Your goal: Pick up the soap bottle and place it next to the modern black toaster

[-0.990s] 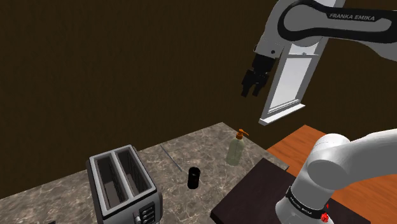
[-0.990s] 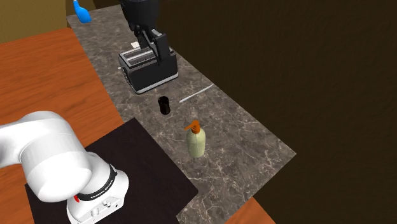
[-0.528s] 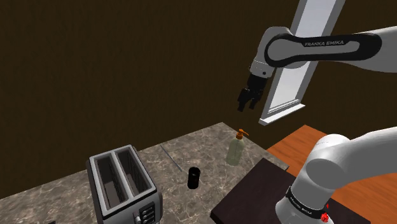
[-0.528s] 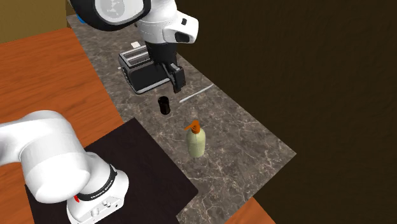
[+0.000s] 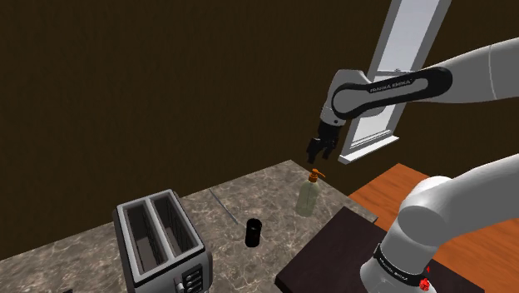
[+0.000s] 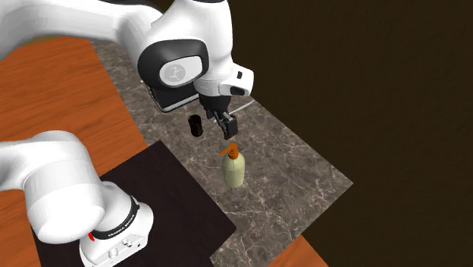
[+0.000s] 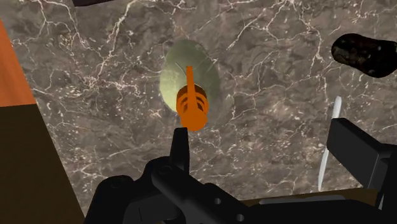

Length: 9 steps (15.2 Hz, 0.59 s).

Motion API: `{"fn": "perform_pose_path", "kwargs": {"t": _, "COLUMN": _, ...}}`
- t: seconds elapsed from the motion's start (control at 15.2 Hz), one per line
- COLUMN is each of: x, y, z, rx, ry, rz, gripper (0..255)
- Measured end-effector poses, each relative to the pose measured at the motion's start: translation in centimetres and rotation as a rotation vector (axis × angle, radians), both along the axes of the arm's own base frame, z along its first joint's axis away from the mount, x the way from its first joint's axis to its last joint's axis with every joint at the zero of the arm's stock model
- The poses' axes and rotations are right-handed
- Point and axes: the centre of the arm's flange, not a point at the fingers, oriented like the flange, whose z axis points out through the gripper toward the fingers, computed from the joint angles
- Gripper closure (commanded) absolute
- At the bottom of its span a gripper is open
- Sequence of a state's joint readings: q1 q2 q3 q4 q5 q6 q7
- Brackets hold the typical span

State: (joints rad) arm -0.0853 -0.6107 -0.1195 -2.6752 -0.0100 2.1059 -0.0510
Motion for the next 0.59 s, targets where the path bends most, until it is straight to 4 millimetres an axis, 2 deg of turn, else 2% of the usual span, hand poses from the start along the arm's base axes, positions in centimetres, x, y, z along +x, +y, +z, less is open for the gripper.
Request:
{"fn": "perform_pose_path", "kwargs": {"t": 0.33, "x": 0.7, "y": -2.5, "z": -5.4, "rx": -0.028, "ry": 0.012, "rz": -0.025, "gripper": 0}}
{"fn": "perform_pose_path", "kwargs": {"t": 0.59, "x": 1.1, "y": -3.1, "z": -8.1, "rx": -0.034, "ry": 0.013, "rz": -0.029, "gripper": 0}}
